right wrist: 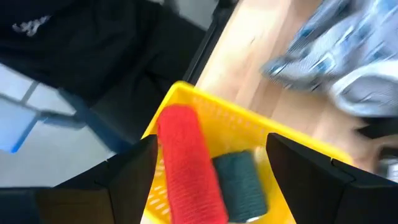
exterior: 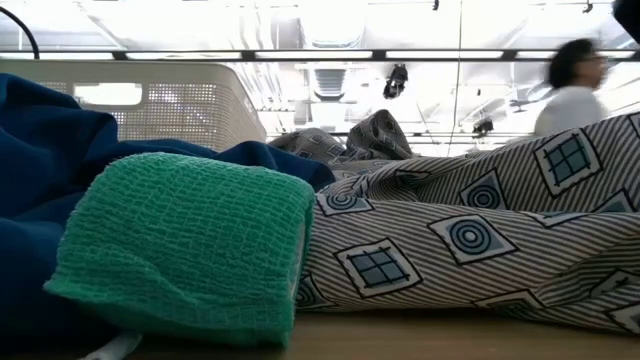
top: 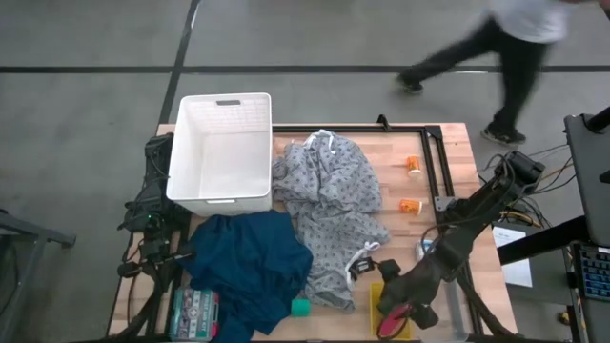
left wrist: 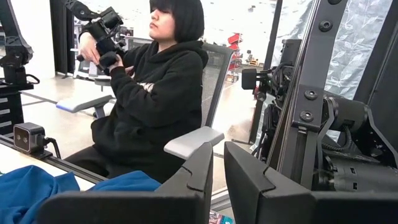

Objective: Pick & Place Medicine items
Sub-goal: Put the green bandage into the yellow bin

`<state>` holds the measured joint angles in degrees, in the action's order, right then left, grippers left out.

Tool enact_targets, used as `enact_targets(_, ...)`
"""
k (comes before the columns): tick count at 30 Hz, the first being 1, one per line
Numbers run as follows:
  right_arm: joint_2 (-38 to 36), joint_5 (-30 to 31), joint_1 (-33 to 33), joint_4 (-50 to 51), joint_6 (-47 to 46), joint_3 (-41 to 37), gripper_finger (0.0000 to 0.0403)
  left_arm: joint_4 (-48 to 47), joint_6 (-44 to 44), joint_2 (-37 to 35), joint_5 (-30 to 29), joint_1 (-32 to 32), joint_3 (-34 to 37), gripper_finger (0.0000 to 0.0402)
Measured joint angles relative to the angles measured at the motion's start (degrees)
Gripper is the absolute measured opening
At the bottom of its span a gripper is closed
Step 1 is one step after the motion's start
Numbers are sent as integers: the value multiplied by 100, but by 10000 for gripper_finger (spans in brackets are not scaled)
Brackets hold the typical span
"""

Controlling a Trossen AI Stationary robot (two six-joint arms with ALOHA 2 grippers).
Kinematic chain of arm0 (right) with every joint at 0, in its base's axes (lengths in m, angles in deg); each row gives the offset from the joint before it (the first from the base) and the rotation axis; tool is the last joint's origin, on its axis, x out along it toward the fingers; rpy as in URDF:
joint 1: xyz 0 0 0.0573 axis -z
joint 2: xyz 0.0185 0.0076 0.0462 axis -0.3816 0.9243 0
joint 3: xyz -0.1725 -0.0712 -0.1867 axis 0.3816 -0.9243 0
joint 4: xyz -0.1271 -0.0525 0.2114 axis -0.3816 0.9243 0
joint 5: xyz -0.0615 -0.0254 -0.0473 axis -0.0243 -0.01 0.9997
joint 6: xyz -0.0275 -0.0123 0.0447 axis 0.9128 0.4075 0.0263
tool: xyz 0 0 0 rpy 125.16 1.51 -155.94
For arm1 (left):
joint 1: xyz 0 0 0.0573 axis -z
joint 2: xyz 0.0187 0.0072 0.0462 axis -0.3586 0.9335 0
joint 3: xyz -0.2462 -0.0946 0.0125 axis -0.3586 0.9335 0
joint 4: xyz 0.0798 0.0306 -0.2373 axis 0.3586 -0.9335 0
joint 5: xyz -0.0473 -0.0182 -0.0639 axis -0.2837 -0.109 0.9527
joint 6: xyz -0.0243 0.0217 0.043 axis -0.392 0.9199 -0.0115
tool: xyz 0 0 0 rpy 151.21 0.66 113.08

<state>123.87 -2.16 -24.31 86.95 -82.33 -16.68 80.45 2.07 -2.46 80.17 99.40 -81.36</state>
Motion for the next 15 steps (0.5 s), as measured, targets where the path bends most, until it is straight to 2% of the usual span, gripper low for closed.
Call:
enact_targets(6, -266, 786, 2, -10, 570, 0, 295, 1, 0, 0, -2, 0, 2, 47)
enact_targets(15, -273, 2476, 82, -598, 1576, 0, 290, 0, 0, 0, 0, 0, 2, 47)
